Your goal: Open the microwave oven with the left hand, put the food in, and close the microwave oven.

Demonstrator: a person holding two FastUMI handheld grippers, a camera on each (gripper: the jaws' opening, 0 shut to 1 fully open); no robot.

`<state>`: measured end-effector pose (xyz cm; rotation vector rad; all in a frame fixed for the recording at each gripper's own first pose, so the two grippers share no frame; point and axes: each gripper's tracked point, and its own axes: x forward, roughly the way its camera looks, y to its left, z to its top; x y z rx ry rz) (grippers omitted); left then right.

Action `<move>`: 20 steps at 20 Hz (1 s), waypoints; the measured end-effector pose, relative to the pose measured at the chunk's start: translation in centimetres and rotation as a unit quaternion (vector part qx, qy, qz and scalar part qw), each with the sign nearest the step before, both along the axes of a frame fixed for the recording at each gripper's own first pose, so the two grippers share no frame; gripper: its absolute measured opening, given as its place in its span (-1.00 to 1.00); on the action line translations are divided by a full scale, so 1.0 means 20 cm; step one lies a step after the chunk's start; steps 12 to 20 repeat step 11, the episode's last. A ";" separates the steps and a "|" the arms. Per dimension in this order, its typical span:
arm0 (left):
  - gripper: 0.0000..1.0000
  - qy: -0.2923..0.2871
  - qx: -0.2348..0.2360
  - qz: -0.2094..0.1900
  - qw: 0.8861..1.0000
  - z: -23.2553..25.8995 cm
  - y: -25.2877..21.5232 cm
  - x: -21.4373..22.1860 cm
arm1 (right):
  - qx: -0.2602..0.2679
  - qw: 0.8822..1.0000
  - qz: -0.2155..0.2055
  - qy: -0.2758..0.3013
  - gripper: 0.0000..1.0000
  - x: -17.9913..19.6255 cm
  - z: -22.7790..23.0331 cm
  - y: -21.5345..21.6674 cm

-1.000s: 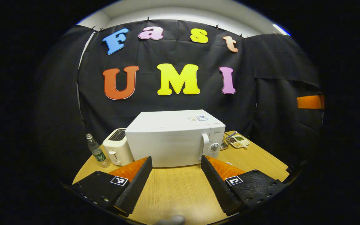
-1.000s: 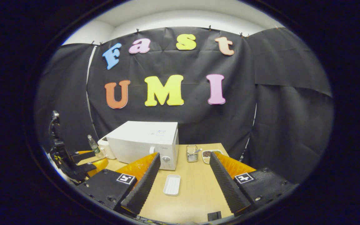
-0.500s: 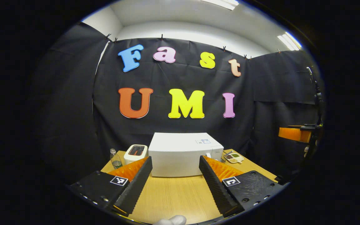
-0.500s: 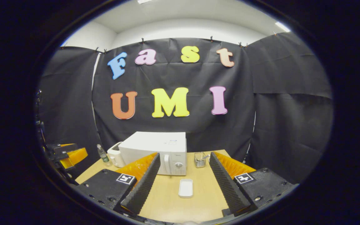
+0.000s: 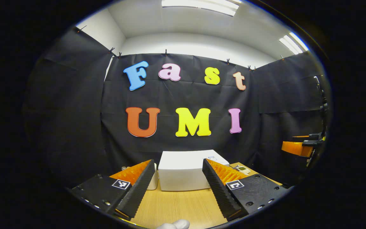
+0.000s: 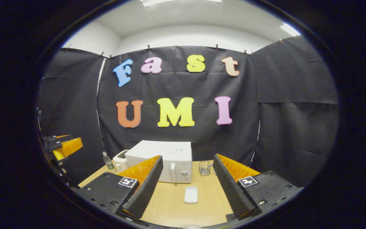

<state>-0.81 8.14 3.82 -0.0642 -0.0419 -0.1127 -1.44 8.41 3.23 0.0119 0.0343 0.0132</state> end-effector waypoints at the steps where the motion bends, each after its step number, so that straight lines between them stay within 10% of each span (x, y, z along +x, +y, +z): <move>1: 0.87 -0.001 0.002 0.002 1.000 0.01 0.00 0.00 | 0.000 1.000 -0.001 -0.003 0.82 -0.01 0.02 0.00; 20: 0.87 -0.012 0.009 0.018 1.000 0.08 -0.03 -0.04 | 0.001 1.000 0.005 -0.022 0.80 -0.03 0.11 -0.02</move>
